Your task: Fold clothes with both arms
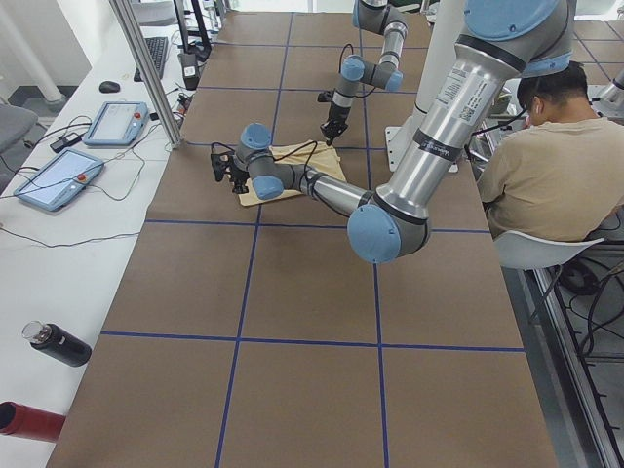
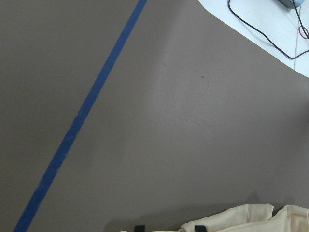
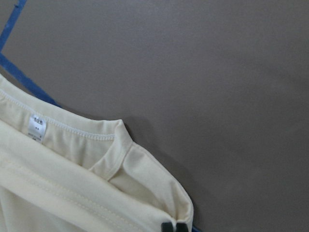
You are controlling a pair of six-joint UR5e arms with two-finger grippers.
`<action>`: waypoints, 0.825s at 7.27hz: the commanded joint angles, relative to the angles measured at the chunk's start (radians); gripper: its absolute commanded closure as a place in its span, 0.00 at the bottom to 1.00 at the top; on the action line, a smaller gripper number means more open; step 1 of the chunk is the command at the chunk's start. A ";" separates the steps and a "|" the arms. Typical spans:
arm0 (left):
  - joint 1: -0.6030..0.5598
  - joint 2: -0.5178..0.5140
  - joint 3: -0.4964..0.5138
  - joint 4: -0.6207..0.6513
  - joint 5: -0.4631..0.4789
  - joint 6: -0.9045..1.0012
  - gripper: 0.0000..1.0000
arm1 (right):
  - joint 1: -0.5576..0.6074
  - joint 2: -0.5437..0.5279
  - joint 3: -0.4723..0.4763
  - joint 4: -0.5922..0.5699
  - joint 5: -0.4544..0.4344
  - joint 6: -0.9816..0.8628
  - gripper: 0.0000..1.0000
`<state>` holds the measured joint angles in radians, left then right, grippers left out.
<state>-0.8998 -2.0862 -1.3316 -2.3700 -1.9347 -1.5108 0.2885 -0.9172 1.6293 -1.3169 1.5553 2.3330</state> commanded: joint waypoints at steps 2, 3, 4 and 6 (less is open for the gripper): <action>-0.002 0.003 -0.055 0.002 -0.007 -0.025 0.55 | 0.000 -0.009 0.098 -0.126 0.003 -0.006 1.00; 0.005 0.041 -0.139 0.015 -0.027 -0.085 0.55 | -0.014 -0.020 0.142 -0.158 0.003 -0.001 1.00; 0.009 0.072 -0.212 0.015 -0.094 -0.171 0.55 | -0.049 -0.040 0.189 -0.192 -0.004 0.002 1.00; 0.097 0.216 -0.434 0.015 -0.099 -0.342 0.54 | -0.110 -0.064 0.263 -0.261 -0.011 0.023 1.00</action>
<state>-0.8585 -1.9563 -1.6332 -2.3554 -2.0258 -1.7493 0.2146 -0.9663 1.8489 -1.5405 1.5485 2.3412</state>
